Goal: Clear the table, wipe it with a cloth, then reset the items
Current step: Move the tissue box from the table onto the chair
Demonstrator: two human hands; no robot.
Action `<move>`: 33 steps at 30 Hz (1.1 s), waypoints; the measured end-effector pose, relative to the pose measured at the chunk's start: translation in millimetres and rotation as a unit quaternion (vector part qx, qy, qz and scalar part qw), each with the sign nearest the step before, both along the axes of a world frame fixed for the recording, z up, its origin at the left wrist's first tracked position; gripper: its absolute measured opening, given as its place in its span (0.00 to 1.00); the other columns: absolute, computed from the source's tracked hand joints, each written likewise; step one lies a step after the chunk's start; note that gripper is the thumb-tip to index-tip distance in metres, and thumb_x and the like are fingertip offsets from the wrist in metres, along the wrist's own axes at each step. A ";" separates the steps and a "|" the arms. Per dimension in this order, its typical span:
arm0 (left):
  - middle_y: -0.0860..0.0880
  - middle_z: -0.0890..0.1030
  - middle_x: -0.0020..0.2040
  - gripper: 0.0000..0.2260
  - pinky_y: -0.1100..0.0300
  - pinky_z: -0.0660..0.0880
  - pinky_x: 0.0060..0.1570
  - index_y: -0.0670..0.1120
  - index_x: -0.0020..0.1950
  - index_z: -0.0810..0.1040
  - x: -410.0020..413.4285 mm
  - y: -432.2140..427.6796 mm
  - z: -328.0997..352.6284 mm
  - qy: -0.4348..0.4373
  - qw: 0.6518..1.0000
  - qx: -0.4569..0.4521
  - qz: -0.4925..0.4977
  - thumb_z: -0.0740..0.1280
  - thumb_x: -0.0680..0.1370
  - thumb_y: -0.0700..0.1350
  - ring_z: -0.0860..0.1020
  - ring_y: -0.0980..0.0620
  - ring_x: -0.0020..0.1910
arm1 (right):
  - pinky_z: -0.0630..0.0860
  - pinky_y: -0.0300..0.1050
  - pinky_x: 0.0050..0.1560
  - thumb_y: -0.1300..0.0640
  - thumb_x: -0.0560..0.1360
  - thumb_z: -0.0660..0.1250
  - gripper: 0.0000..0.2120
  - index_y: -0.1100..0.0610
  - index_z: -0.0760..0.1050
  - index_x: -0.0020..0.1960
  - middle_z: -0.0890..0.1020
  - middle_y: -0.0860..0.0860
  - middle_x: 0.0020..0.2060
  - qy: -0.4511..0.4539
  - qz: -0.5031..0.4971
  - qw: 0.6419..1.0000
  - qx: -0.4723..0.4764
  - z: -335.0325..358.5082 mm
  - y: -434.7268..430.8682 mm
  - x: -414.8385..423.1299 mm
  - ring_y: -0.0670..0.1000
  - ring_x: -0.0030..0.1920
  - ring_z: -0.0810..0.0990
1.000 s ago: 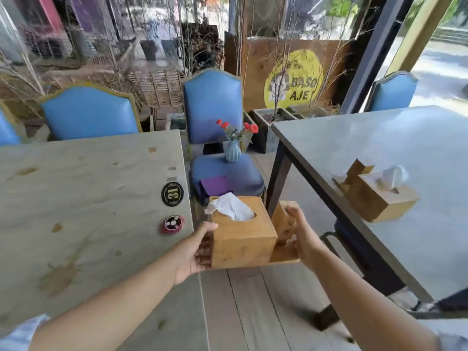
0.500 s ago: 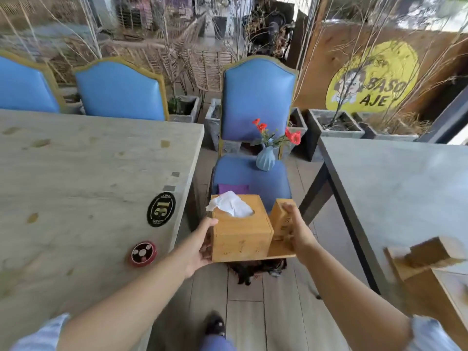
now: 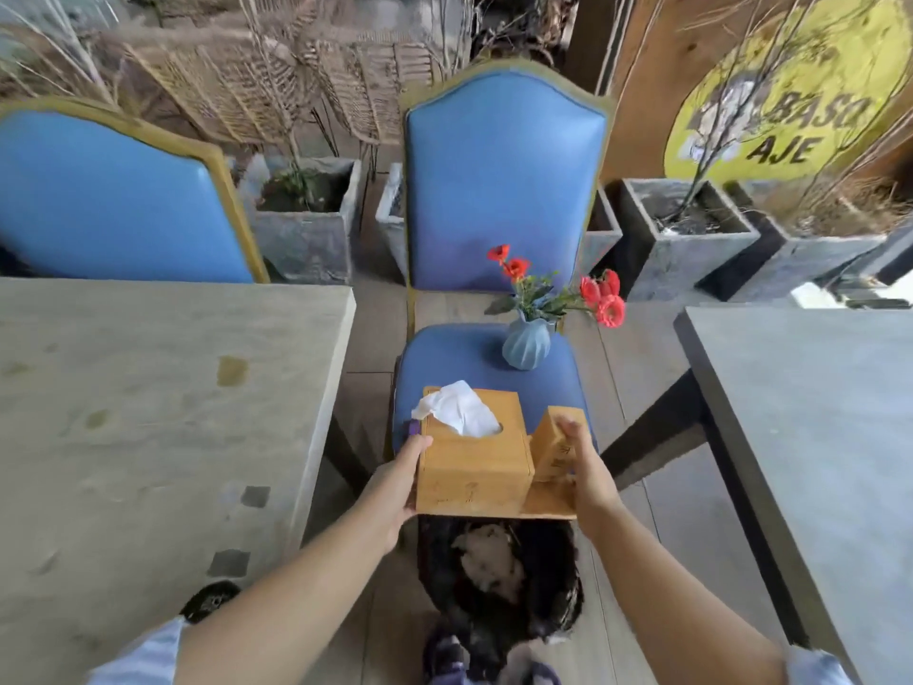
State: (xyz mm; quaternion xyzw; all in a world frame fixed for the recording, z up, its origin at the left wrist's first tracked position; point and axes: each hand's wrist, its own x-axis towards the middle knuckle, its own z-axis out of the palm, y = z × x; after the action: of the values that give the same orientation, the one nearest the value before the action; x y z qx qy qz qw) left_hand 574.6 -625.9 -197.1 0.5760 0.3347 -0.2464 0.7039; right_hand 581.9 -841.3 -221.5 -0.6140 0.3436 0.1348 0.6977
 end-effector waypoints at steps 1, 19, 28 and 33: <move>0.45 0.79 0.52 0.17 0.49 0.74 0.61 0.48 0.58 0.73 14.9 -5.3 -8.0 0.005 1.000 0.004 -0.002 0.65 0.75 0.57 0.77 0.47 0.55 | 0.74 0.47 0.45 0.34 0.70 0.62 0.27 0.51 0.75 0.59 0.82 0.51 0.47 0.004 -0.006 1.000 -0.002 -9.6 -5.3 12.4 0.51 0.47 0.80; 0.50 0.82 0.55 0.10 0.57 0.66 0.69 0.48 0.54 0.78 185.2 -89.7 -194.5 -0.028 0.995 -0.025 -0.094 0.63 0.77 0.50 0.77 0.53 0.59 | 0.75 0.42 0.46 0.38 0.62 0.62 0.19 0.47 0.76 0.48 0.81 0.47 0.42 -0.029 0.025 0.999 0.017 -173.0 -104.9 167.8 0.44 0.42 0.79; 0.53 0.79 0.60 0.10 0.57 0.62 0.72 0.53 0.56 0.76 186.7 -88.2 -209.9 -0.055 0.983 -0.005 -0.176 0.60 0.79 0.54 0.73 0.55 0.64 | 0.74 0.42 0.50 0.31 0.56 0.63 0.35 0.49 0.77 0.57 0.83 0.45 0.46 -0.051 0.027 0.998 0.006 -194.3 -109.7 178.8 0.42 0.47 0.81; 0.51 0.78 0.60 0.14 0.60 0.65 0.68 0.48 0.64 0.73 185.1 -89.4 -205.8 -0.072 0.983 -0.008 -0.167 0.59 0.81 0.50 0.74 0.54 0.63 | 0.73 0.46 0.59 0.28 0.59 0.62 0.39 0.49 0.72 0.64 0.80 0.48 0.56 -0.072 0.035 0.996 -0.048 -198.1 -104.3 172.0 0.47 0.56 0.78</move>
State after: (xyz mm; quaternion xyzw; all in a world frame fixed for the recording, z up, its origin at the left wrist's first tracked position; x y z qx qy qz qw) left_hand 759.7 -715.2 -403.0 0.6342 0.1805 -0.3211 0.6798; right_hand 753.9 -945.6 -419.5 -0.6666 0.2770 0.0974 0.6852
